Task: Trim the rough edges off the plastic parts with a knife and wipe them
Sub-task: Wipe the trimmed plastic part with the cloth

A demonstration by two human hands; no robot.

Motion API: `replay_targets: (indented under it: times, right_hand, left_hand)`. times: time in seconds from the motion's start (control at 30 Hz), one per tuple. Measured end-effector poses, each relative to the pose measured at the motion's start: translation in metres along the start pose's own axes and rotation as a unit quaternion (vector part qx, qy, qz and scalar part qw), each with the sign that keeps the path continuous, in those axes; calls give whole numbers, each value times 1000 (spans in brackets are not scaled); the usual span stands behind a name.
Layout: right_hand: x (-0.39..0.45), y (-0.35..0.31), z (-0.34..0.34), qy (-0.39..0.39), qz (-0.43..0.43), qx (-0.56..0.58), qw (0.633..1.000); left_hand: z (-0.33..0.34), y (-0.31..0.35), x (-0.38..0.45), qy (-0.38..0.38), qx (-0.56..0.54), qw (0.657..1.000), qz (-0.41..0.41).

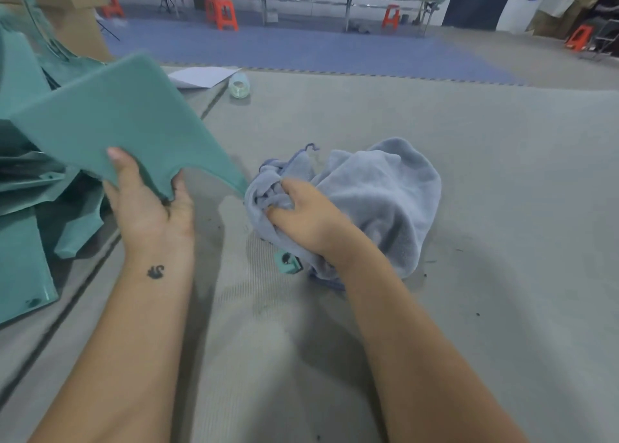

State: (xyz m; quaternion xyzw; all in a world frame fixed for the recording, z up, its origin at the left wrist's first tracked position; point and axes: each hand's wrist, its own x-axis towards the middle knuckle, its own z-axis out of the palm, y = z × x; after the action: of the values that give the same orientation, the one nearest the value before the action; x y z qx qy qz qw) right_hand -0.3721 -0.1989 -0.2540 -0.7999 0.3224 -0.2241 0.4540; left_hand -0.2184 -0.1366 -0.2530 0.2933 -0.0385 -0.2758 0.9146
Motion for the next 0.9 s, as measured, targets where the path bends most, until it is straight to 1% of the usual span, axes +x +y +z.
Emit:
replay_targets:
  times: [0.03, 0.1, 0.17, 0.23, 0.3, 0.33, 0.37, 0.43, 0.47, 0.53, 0.6, 0.63, 0.7, 0.73, 0.77, 0.83, 0.9]
  right_hand:
    - [3, 2, 3, 27, -6, 11, 1000]
    - [7, 7, 6, 102, -14, -7, 995]
    - [10, 10, 5, 155, -20, -6, 988]
    - [13, 12, 6, 174, -15, 14, 985]
    - [16, 12, 7, 190, -3, 2, 982]
    - [17, 12, 7, 198, -4, -7, 980]
    - [18, 12, 7, 201, -7, -20, 979]
    - [18, 13, 6, 187, -13, -56, 981]
    - [17, 12, 5, 173, -13, -75, 982]
    - [16, 9, -1, 147, -9, -76, 986]
    - [13, 4, -9, 121, -3, -12, 993]
    - [11, 3, -13, 94, 3, 45, 995]
    - [1, 1, -19, 13, 45, 195, 980]
    - [-3, 3, -22, -14, 47, 232, 971]
    - [-7, 7, -25, -30, 36, 232, 971]
    - [-13, 14, -30, -23, 9, 211, 977]
    - [-14, 18, -36, -21, 16, 223, 974]
  left_hand:
    - [3, -3, -3, -6, 1, 1000, -3]
    - [8, -11, -8, -22, 1, 1000, -22]
    - [12, -17, -11, -32, -25, 998, -57]
    - [12, -22, -10, -31, -77, 992, -99]
    - [13, -29, -15, -44, -126, 978, -162]
    - [15, -34, -20, -60, -118, 970, -202]
    - [17, -41, -26, -82, -84, 964, -238]
    - [24, -53, -35, -118, 0, 952, -284]
    - [28, -56, -38, -124, 25, 949, -290]
    - [35, -57, -35, -136, 52, 952, -268]
    - [37, -55, -32, -174, 64, 955, -233]
    - [38, -54, -30, -193, 68, 954, -218]
    - [38, -54, -27, -209, 78, 954, -201]
    - [39, -55, -24, -208, 79, 954, -200]
    - [41, -55, -21, -203, 77, 955, -202]
    - [48, -58, -16, -197, 73, 956, -207]
    - [56, -63, -13, -197, 77, 955, -208]
